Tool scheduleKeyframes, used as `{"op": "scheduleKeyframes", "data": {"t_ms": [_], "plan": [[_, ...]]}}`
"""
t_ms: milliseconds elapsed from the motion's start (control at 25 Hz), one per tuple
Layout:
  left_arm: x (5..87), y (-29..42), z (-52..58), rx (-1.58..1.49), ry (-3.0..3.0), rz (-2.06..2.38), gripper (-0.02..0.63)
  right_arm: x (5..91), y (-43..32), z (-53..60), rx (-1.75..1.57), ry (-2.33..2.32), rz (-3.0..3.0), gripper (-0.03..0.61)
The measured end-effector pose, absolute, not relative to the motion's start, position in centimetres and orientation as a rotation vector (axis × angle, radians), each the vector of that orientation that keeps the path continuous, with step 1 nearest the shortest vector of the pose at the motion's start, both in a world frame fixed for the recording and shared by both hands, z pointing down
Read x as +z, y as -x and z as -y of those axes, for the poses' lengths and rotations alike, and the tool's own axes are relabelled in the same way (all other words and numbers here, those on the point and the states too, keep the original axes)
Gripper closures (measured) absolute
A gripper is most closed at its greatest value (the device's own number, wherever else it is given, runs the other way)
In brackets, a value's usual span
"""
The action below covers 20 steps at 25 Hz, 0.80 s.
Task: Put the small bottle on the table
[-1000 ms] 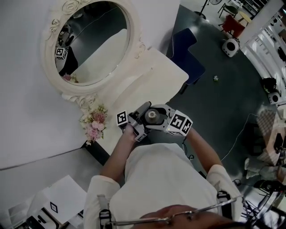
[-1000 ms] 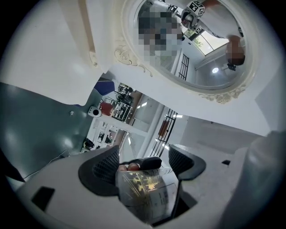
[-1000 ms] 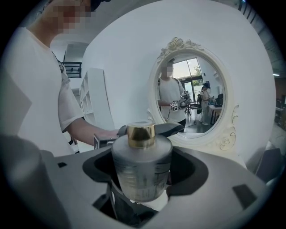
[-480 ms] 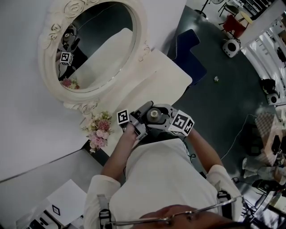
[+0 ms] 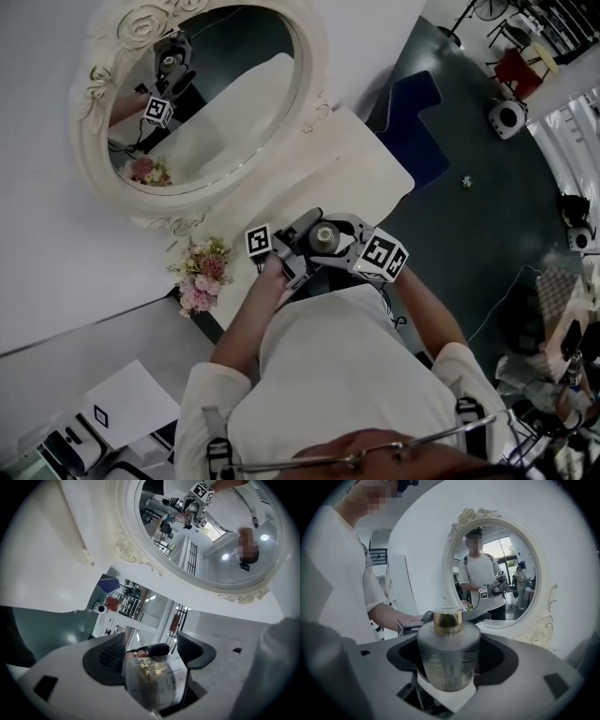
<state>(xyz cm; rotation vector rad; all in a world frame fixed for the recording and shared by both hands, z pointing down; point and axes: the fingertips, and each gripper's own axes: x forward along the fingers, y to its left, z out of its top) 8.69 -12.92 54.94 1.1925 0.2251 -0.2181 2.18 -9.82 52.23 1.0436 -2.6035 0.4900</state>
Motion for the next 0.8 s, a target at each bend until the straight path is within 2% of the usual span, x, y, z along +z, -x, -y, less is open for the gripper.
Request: {"op": "scheduleKeyframes", "data": {"t_ms": [520, 800], "plan": [[56.2, -13.7, 17.2, -0.372, -1.205, -0.036, 0.278, 53.1, -9.6, 13.5, 0.454, -0.779, 2.663, 0.235], [57.4, -13.2, 18.8, -0.448, -1.212, 0.074, 0.278, 55.0, -11.9, 15.5, 0.471, -0.726, 2.675, 0.235]]}}
